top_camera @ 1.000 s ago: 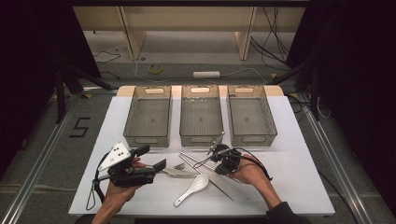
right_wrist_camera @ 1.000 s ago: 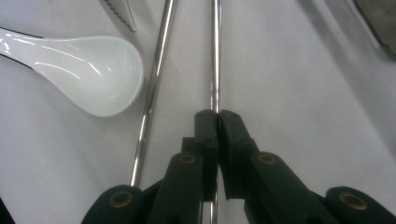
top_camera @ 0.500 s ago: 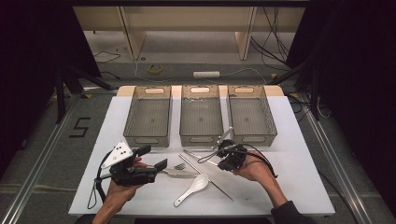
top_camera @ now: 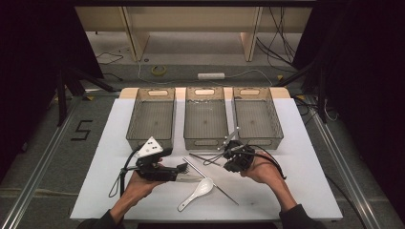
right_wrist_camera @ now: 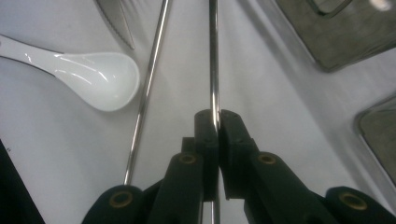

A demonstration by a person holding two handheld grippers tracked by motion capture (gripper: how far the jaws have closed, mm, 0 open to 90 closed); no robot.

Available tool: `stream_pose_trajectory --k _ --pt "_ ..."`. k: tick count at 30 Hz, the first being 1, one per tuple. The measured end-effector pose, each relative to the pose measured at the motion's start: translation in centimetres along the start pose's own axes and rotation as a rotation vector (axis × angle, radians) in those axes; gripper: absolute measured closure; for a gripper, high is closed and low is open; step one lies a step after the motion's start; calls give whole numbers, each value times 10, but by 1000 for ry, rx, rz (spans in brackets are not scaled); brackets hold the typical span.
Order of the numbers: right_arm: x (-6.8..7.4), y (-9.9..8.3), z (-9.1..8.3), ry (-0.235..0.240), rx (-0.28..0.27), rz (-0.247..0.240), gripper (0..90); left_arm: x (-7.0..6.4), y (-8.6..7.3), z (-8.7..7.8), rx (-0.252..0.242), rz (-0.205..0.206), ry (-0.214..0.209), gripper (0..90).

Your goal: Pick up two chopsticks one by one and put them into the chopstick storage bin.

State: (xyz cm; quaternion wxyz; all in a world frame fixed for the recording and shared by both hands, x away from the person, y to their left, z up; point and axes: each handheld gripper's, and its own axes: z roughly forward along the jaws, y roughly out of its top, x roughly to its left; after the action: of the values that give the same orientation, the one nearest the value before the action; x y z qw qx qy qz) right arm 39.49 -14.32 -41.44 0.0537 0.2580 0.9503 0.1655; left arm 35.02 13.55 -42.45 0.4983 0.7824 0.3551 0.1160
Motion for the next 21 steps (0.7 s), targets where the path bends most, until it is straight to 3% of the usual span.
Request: stream_pose_trajectory --k 1,2,3,4,7,14,21 --pt "0 0 -2 -2 -3 2 876 -3 1 12 34 26 -5 179" --pt "0 0 -3 -2 -5 -1 876 -3 1 12 34 26 -5 179" --pt "1 1 -4 -4 -6 0 876 -6 1 22 65 55 -16 180" --pt "1 1 -5 -6 -6 -5 876 -6 1 22 65 55 -16 180" --pt "3 2 -8 -7 -9 -14 876 -10 3 40 117 107 -35 183" --pt "4 3 -11 -6 -15 -18 875 -9 5 68 175 140 -68 199" --pt "5 4 -12 1 -8 -26 875 -9 4 88 223 199 -54 231"
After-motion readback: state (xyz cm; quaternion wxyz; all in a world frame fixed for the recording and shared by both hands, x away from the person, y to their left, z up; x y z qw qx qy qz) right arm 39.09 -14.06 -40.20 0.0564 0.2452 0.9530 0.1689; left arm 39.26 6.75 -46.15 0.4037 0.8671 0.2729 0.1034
